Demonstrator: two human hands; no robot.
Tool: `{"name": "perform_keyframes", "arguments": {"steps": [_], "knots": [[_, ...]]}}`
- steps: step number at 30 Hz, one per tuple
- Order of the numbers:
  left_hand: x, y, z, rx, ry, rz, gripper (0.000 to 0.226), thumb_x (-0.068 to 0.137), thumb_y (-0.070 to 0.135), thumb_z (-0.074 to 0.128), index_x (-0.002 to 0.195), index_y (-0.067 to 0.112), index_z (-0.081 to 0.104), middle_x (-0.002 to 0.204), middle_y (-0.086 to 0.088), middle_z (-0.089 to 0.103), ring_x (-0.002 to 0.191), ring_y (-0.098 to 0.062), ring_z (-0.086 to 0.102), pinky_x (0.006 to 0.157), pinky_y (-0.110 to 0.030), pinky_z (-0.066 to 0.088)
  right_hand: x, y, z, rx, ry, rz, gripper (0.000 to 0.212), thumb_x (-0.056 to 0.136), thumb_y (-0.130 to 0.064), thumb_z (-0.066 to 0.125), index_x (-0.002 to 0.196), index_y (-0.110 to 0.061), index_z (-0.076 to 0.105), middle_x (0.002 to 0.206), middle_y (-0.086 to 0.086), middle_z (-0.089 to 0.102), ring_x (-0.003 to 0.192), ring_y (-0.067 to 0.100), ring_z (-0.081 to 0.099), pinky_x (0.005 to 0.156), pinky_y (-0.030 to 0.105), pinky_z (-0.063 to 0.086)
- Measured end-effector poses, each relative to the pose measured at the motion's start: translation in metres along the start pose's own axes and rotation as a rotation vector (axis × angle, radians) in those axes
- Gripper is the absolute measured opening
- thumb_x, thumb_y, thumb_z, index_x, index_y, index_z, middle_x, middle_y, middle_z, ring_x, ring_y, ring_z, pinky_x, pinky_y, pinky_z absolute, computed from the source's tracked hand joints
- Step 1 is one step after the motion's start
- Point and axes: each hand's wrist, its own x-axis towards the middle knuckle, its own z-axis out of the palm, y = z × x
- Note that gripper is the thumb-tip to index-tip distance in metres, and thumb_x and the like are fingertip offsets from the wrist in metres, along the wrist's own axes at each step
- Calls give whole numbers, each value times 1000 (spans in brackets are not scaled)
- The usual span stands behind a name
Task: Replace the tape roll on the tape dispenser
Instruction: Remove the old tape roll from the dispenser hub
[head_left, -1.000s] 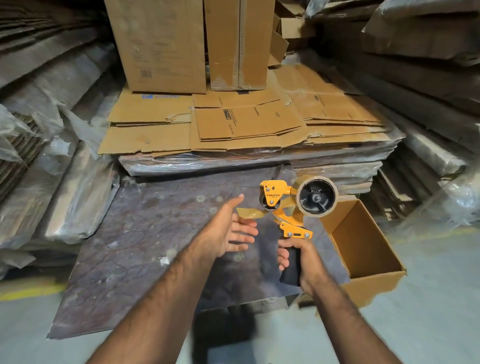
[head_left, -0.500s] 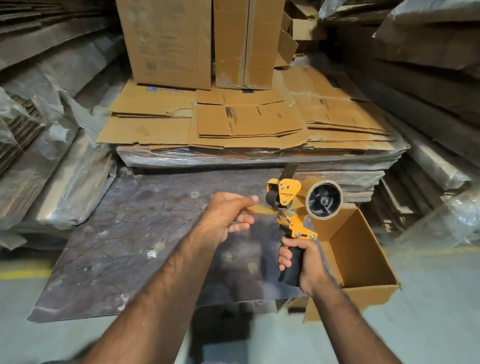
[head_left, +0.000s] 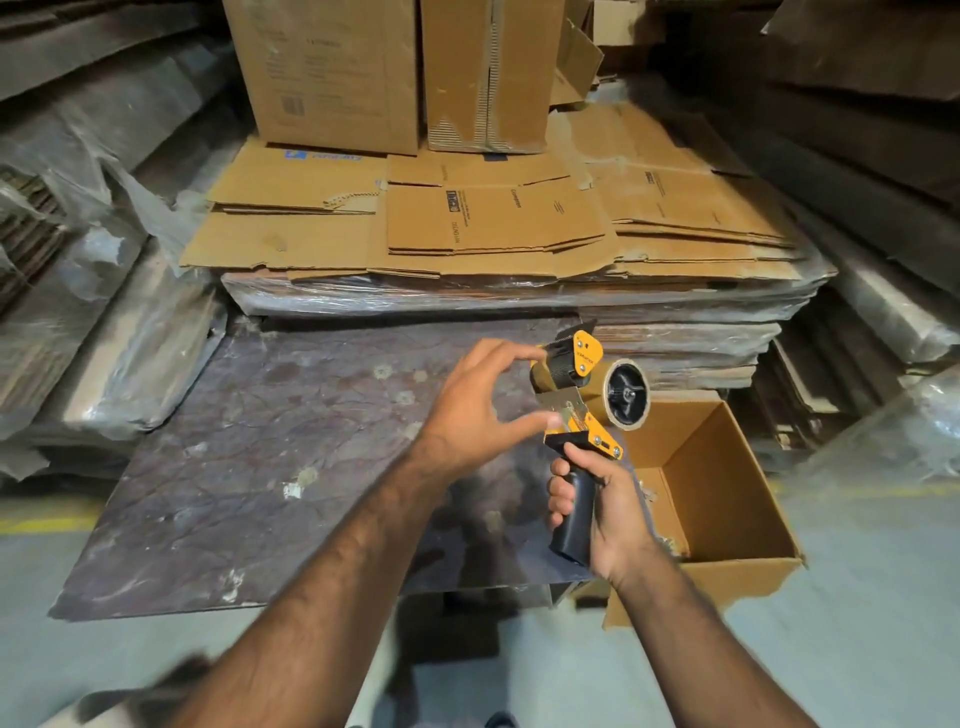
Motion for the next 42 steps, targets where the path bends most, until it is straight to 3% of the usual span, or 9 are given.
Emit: {"name": "perform_keyframes", "arguments": {"steps": [4, 8, 13, 19, 24, 31, 36, 40, 42], "knots": [[12, 2, -9, -75, 57, -27, 63, 80, 42, 82, 135, 38, 53, 131, 15, 56, 119, 0, 53, 94, -33, 52, -2, 3, 3, -97, 1, 52, 22, 85, -30, 69, 72, -15, 58, 55, 2, 49, 40, 15, 47, 41, 24, 42], [19, -9, -25, -108, -28, -38, 36, 77, 46, 81, 109, 36, 67, 118, 15, 67, 116, -7, 60, 94, -51, 53, -5, 2, 8, -116, -4, 84, 24, 89, -30, 64, 71, -15, 57, 53, 2, 49, 39, 14, 47, 40, 23, 41], [22, -21, -44, -125, -62, -32, 20, 79, 44, 80, 90, 29, 72, 99, 14, 74, 101, -9, 68, 91, -56, 54, -4, 3, 13, -99, -14, 84, 24, 87, -31, 67, 71, -15, 58, 52, 2, 50, 38, 14, 48, 40, 23, 42], [30, -27, -64, -172, 72, -61, 10, 88, 27, 77, 85, 18, 72, 88, 5, 73, 89, -19, 66, 86, -48, 54, -6, 11, 36, -176, -80, 138, 24, 84, -32, 68, 69, -14, 60, 50, 2, 48, 36, 14, 46, 38, 23, 41], [28, -36, -72, -310, 139, -181, 25, 78, 23, 86, 95, 17, 70, 88, -1, 64, 77, -10, 52, 73, -26, 47, -7, 21, 53, -186, -86, 129, 24, 83, -31, 70, 70, -14, 60, 50, 2, 49, 35, 14, 46, 38, 24, 42], [29, -40, -93, -491, 103, -323, 33, 65, 6, 92, 79, 14, 63, 72, -1, 63, 66, -13, 59, 62, -29, 53, -13, 34, 65, -180, -44, 122, 23, 83, -30, 71, 71, -14, 60, 51, 2, 49, 36, 14, 47, 39, 24, 43], [28, -36, -103, -473, 55, -270, 22, 67, 7, 91, 80, 11, 73, 75, -1, 72, 67, -6, 65, 74, -30, 58, -16, 42, 76, -167, -35, 99, 23, 83, -29, 72, 71, -13, 60, 51, 3, 50, 36, 15, 47, 40, 25, 44], [22, -37, -108, -386, 53, -232, 15, 71, 19, 89, 82, 16, 79, 85, -1, 78, 79, -13, 69, 86, -39, 58, -20, 47, 81, -148, -37, 87, 23, 84, -28, 72, 71, -13, 61, 51, 3, 51, 37, 15, 50, 40, 25, 46], [17, -38, -109, -325, 57, -192, 11, 77, 23, 86, 85, 19, 81, 86, 4, 79, 83, -7, 69, 86, -33, 54, -22, 49, 83, -146, -24, 82, 23, 83, -28, 73, 71, -13, 61, 52, 3, 52, 37, 15, 50, 40, 25, 46]]}}
